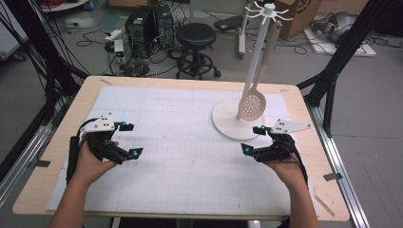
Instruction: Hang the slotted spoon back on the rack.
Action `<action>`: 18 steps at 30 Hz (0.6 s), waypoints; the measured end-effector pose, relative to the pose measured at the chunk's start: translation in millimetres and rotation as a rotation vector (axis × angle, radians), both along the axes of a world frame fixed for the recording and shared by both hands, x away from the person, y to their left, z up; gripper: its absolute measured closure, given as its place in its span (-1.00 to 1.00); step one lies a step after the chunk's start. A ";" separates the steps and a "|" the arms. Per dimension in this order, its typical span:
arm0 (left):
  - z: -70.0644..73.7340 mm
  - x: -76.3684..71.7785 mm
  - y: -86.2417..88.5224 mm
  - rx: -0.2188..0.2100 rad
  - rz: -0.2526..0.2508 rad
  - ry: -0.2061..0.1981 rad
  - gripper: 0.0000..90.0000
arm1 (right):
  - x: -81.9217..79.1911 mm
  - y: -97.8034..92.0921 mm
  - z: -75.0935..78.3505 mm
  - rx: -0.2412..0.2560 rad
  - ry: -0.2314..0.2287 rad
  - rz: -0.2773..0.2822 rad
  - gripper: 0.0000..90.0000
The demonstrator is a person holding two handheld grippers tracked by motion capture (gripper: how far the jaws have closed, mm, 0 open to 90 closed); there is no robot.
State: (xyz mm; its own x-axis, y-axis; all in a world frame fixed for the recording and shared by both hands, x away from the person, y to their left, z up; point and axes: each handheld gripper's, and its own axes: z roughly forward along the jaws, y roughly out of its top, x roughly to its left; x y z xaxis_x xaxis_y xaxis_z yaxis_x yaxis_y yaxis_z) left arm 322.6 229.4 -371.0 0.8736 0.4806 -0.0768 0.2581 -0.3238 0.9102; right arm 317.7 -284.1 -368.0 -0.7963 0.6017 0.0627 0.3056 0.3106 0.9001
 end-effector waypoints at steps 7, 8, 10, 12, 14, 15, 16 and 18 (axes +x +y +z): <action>-1.5 1.0 -1.0 0.005 -0.002 0.005 -0.96 | 0.7 -1.1 -0.1 0.009 -0.002 -0.002 -0.63; -1.9 1.3 -1.1 0.009 -0.004 0.005 -0.96 | 0.3 -1.1 0.0 0.013 0.006 -0.004 -0.63; -2.4 1.2 -1.4 0.008 -0.004 0.007 -0.96 | 0.4 -2.1 0.1 0.009 0.002 -0.006 -0.63; -2.3 0.8 -1.6 0.010 -0.009 0.004 -0.96 | -0.1 -2.5 0.3 0.009 0.000 -0.006 -0.63; -2.0 0.3 -2.2 0.003 -0.009 0.005 -0.96 | -0.7 -2.8 1.0 0.012 -0.002 -0.008 -0.63; -1.8 0.3 -2.0 0.004 -0.008 0.004 -0.96 | -1.0 -2.7 1.2 0.017 0.002 -0.013 -0.63; -1.8 0.3 -2.1 0.003 -0.008 0.004 -0.96 | -0.7 -3.1 0.9 0.012 0.000 -0.013 -0.63; -1.9 0.2 -2.2 0.004 -0.008 0.004 -0.96 | 0.2 -3.5 0.5 0.008 -0.003 -0.013 -0.63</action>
State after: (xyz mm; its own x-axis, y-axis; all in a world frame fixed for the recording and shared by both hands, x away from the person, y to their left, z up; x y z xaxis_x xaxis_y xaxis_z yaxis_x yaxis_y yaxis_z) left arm 322.8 227.2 -372.9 0.8769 0.4743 -0.0782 0.2590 -0.3293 0.9080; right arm 317.9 -287.5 -367.5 -0.7885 0.6116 0.0657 0.3072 0.2991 0.9034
